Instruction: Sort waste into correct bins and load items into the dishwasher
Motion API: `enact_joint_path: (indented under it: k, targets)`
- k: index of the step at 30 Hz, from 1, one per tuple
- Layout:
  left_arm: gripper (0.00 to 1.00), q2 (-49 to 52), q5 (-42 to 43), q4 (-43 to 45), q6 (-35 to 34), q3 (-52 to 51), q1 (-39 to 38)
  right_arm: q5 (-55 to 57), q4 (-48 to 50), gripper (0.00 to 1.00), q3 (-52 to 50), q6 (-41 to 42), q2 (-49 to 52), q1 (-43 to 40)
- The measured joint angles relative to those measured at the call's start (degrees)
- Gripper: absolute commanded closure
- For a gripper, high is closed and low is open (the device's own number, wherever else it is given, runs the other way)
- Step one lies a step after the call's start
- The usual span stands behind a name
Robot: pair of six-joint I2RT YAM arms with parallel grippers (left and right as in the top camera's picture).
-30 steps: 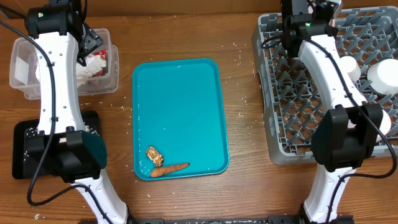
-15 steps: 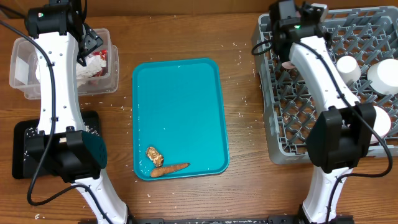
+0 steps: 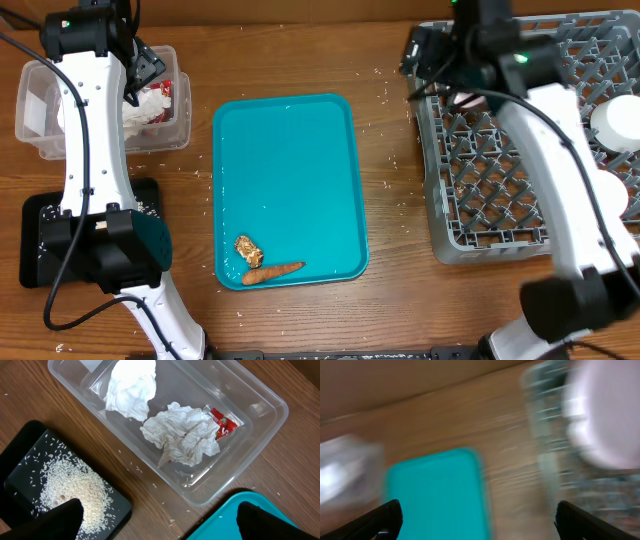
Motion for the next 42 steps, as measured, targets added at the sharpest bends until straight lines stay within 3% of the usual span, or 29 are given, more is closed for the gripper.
enact_joint_path:
  k: [5,10,19,27,37,42]
  targets:
    - [0.0,0.0,0.0,0.0,0.0,0.0,0.0,-15.56,-3.3,0.0,-0.7,-0.13,-0.24,3.41]
    - [0.0,0.0,0.02,0.0,0.0,0.0,0.0,-18.6,-0.74,0.0,-8.2,-3.04,2.01,12.98]
    - [0.0,0.0,0.0,0.02,0.0,0.0,0.0,-15.89,14.88,0.0,-21.66,-6.56,6.43,30.36]
    - [0.0,0.0,0.02,0.0,0.0,0.0,0.0,-8.24,21.22,0.0,-22.91,-7.08,13.62,39.39]
    - [0.0,0.0,0.0,0.0,0.0,0.0,0.0,-3.39,21.46,0.0,-22.97,-6.56,19.43,41.07]
    - [0.0,0.0,0.0,0.0,0.0,0.0,0.0,2.16,13.11,0.0,-17.9,-2.69,19.19,40.52]
